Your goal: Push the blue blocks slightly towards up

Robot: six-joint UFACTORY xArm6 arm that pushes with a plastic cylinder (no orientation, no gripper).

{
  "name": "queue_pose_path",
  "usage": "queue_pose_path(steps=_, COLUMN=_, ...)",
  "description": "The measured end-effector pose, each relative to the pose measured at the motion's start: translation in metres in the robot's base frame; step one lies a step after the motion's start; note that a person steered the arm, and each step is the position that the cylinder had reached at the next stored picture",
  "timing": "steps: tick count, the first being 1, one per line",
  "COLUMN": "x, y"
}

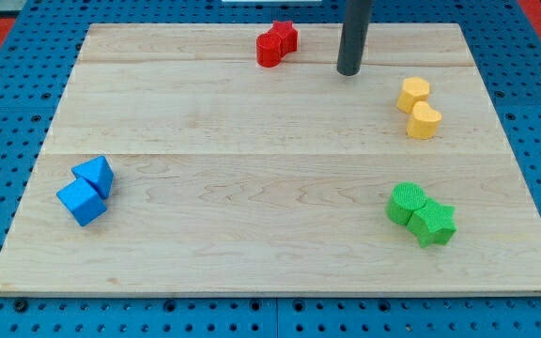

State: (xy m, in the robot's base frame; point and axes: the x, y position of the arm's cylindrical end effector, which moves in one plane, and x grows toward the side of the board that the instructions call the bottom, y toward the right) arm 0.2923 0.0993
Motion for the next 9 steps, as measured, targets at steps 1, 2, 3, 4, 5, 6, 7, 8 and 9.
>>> queue_pose_path(steps=1, x=0.0, y=-0.002)
queue_pose_path(steps=2, x=0.001, y=0.008)
queue_pose_path(steps=3, x=0.003, y=0.024)
queue_pose_path(steps=4, x=0.003, y=0.026)
queue_pose_path(steps=5, x=0.003, y=0.033)
queue_pose_path(steps=6, x=0.002, y=0.042)
queue_pose_path(steps=7, x=-0.001, y=0.042)
queue_pose_path(steps=8, x=-0.006, y=0.071)
queue_pose_path(steps=9, x=-0.006, y=0.146)
